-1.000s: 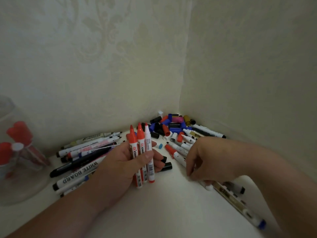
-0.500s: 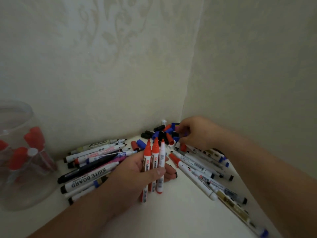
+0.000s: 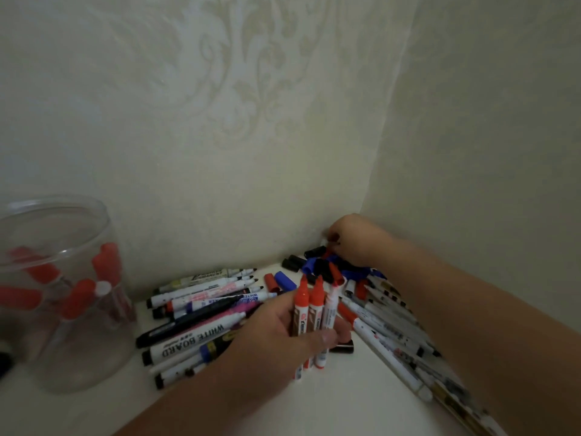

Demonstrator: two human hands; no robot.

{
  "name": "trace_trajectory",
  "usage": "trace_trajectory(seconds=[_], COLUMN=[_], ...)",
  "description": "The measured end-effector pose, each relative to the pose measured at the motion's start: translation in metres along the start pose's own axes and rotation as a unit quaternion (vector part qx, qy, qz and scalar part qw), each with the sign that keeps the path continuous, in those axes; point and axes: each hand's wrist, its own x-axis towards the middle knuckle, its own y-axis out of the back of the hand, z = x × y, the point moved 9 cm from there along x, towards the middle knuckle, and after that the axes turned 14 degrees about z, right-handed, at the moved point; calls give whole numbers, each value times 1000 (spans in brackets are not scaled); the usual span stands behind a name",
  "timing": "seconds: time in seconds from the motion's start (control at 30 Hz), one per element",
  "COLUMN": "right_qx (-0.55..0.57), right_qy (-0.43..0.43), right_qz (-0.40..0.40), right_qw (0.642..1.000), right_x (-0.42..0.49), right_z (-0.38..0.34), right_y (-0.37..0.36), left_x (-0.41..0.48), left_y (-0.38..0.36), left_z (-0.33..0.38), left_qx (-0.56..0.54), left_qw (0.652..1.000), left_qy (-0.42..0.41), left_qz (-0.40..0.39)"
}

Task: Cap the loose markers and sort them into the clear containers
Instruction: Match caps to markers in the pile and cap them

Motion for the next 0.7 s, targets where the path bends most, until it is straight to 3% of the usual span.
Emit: trace_trajectory(seconds=[0.4,0.5,0.6,0.7], right_qx=[54,126,272,509], right_qy=[-55,-93,-146,-215], right_qz=[17,50,123,76], right_qw=[997,986,943,830], right_x=[16,10,-14,-58], right_z=[7,16,28,27], right_y=[-18,-5,36,53], left_x=[4,4,3,1], left_y=[0,0,0,0], left_z=[-5,-5,-4,2], left_qx=[16,10,-2,-23], left_qw=[1000,1000,1000,1000], left_qy=[13,16,17,-3], left_qz=[-2,-4,-11,-19])
